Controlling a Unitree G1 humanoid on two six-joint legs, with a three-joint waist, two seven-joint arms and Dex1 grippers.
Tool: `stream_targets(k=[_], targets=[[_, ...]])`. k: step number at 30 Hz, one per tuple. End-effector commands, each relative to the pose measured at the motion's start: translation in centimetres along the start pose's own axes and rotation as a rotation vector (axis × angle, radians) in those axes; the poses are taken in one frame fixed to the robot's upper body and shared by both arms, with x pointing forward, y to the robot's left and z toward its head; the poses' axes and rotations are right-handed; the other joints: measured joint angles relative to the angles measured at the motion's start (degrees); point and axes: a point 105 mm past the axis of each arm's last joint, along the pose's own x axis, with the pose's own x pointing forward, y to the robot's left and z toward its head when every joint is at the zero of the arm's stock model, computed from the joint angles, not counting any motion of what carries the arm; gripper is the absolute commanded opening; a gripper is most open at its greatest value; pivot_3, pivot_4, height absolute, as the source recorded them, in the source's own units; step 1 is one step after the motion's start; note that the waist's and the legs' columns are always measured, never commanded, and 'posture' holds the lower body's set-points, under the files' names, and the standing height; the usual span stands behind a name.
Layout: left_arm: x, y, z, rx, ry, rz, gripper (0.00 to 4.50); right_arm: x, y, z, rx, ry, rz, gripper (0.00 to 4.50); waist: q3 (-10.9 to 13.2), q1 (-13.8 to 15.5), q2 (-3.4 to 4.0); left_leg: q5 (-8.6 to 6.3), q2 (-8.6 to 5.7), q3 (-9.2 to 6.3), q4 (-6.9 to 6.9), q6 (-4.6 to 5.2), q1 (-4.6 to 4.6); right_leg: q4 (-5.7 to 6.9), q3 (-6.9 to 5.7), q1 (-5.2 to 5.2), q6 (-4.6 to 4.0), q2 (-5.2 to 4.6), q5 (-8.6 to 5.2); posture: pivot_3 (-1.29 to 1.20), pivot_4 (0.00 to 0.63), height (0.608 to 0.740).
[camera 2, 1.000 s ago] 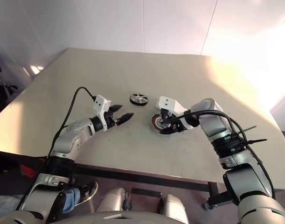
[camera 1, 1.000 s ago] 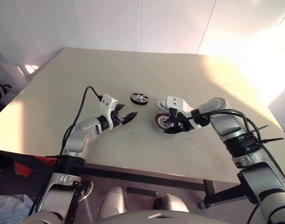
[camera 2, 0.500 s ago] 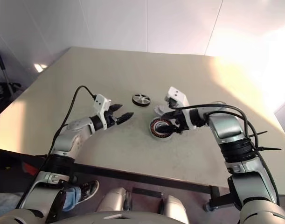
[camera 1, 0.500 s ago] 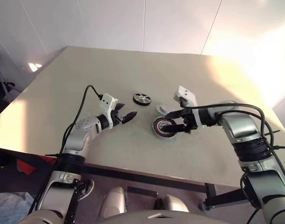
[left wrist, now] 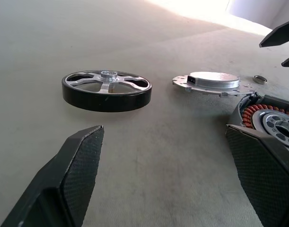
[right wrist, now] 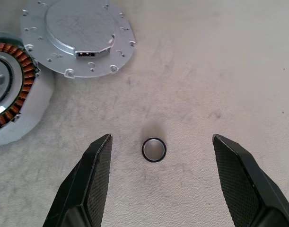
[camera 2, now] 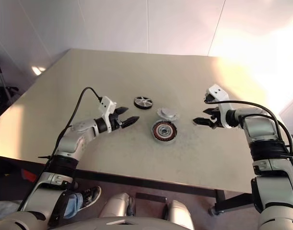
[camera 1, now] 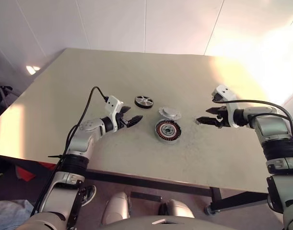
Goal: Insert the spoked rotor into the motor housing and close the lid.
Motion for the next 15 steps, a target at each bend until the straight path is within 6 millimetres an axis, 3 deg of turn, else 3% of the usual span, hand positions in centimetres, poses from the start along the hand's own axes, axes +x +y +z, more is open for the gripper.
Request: stream_targets(k=[1,15], targets=[[0.1,0.1,1.5,0.052,-0.034,-0.008,4.36,-0.3,-0.5,0.2,-0.019,-0.019,-0.025,3.79,0.0,0.1,0.00,0.00,0.00,0.00,0.00,0.00,0.00,0.00,0.00,0.01,0.00,0.00,0.00,0.00,0.000,0.740],[-0.4,0.3,1.6,0.060,-0.032,0.009,4.36,2.1,-0.1,-1.6,0.024,0.018,-0.020,3.79,0.0,0.0,0.01,0.09,0.01,0.00,0.02,0.17,0.00,0.02,-0.01,0.02,-0.01,-0.01,0.00,0.00,0.000,0.740]])
